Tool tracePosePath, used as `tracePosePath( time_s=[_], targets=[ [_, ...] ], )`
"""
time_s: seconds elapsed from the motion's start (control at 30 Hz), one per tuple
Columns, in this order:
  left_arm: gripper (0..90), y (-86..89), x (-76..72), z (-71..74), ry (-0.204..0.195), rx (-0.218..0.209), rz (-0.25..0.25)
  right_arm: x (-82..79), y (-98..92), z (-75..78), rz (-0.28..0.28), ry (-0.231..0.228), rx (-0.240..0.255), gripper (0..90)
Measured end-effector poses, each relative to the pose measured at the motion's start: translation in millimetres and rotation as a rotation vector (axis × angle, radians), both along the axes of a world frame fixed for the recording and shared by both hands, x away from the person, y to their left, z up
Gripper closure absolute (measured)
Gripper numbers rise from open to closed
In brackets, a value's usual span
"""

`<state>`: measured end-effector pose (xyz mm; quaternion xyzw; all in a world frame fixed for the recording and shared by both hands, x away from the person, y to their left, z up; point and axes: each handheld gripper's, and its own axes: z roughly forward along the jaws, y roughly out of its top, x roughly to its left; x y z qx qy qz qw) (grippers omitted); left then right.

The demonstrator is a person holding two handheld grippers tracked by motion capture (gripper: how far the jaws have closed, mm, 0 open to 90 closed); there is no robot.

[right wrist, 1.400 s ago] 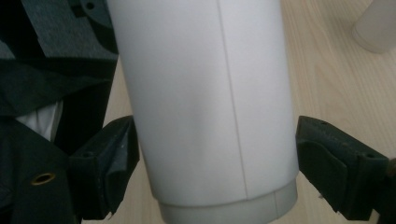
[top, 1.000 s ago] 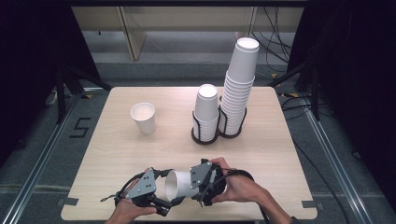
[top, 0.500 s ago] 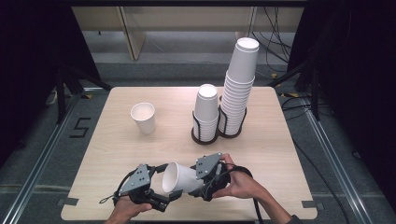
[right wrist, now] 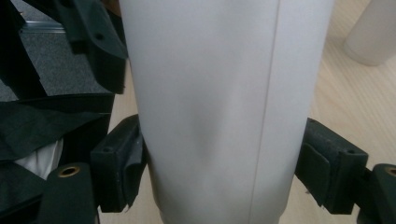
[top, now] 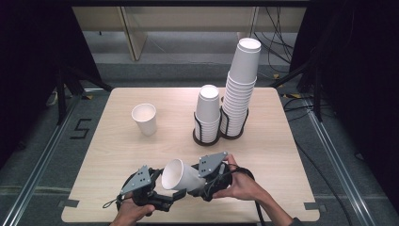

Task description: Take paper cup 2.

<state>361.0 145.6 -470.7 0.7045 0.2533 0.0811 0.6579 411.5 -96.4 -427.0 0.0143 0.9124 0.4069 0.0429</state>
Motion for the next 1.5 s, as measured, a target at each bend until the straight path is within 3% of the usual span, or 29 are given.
tracePosePath(
  time_s=[0.23,0.33,0.47,0.63,0.7,0.8,0.93,1.07,1.13,1.33,1.5],
  targets=[
    [7.5,2.9,-0.6,3.2,0.004,-0.049,0.023,-0.7,4.9,-5.9,0.006,0.055,0.034,24.3],
    [12.0,3.0,-1.4,5.1,-0.002,-0.046,0.012,-0.2,5.6,-7.6,0.005,0.088,0.062,24.0],
    [14.3,3.1,-0.8,5.8,-0.008,-0.029,0.004,-0.6,6.5,-8.5,-0.008,0.101,0.055,22.9],
    [14.9,4.0,-1.6,8.1,-0.022,-0.031,0.005,-0.9,5.9,-8.5,-0.048,0.083,0.028,17.1],
    [15.0,3.6,-2.6,9.7,-0.032,-0.029,0.004,-0.8,5.3,-8.4,-0.039,0.068,0.020,19.3],
    [14.7,3.0,-3.1,9.8,-0.043,-0.023,0.001,-3.7,7.1,-9.8,-0.022,0.090,0.009,24.6],
    [11.8,3.2,-2.4,9.0,-0.031,-0.063,0.007,-4.4,9.0,-11.2,-0.027,0.120,0.031,25.5],
    [8.9,2.2,-2.8,9.7,-0.033,-0.080,0.006,-4.9,11.8,-14.0,-0.008,0.117,0.042,25.7],
    [7.7,1.7,-2.7,9.6,-0.035,-0.080,0.006,-6.8,14.8,-16.9,-0.001,0.124,0.029,25.6],
    [13.3,2.7,-2.5,10.1,-0.032,-0.071,0.002,-5.7,17.6,-23.0,-0.003,0.176,0.062,24.4],
    [14.0,6.1,-1.0,10.5,-0.037,-0.045,0.044,-1.7,11.7,-24.9,-0.056,0.175,0.043,17.2]
  ],
)
